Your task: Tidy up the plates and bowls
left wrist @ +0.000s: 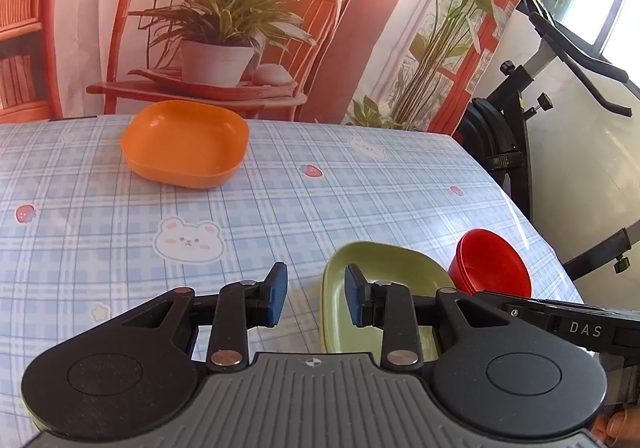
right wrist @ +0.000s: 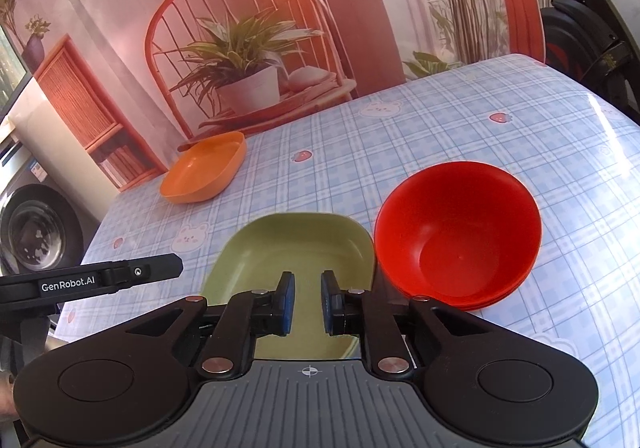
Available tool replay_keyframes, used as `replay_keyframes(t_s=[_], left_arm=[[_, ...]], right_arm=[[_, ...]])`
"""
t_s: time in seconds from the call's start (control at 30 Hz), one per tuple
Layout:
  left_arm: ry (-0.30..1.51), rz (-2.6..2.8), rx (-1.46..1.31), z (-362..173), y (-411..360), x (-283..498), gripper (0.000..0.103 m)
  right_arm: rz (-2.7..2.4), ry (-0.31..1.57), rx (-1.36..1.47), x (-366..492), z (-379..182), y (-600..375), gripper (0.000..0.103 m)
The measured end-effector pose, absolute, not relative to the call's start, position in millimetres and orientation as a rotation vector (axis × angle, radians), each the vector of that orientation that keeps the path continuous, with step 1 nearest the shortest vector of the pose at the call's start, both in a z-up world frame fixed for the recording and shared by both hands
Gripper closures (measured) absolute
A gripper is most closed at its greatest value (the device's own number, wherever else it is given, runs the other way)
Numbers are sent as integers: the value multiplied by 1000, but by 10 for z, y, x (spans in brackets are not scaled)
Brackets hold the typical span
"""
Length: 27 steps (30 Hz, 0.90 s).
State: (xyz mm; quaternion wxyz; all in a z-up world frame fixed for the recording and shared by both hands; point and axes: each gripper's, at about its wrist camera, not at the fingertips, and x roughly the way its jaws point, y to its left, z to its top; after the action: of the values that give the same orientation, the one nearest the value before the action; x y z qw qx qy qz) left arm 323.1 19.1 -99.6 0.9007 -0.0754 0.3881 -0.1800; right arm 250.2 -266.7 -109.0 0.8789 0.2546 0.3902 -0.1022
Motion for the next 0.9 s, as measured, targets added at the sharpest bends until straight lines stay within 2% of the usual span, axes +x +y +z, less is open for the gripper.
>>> replay_keyframes(t_s=[0.3, 0.5, 0.7, 0.9], left_arm=[[723, -299, -158, -432, 1062, 3596, 70], [693, -224, -90, -301, 1354, 3934, 69], [694, -241, -108, -482, 1388, 4406, 69], [747, -240, -186, -899, 1340, 4837, 69]], right_arm=[[-127, 808, 571, 3094, -871, -2297, 89], [-126, 806, 614, 3582, -904, -2132, 86], [-151, 806, 591, 4208, -1026, -2066, 85], [-242, 820, 584, 4778, -1345, -2291, 85]])
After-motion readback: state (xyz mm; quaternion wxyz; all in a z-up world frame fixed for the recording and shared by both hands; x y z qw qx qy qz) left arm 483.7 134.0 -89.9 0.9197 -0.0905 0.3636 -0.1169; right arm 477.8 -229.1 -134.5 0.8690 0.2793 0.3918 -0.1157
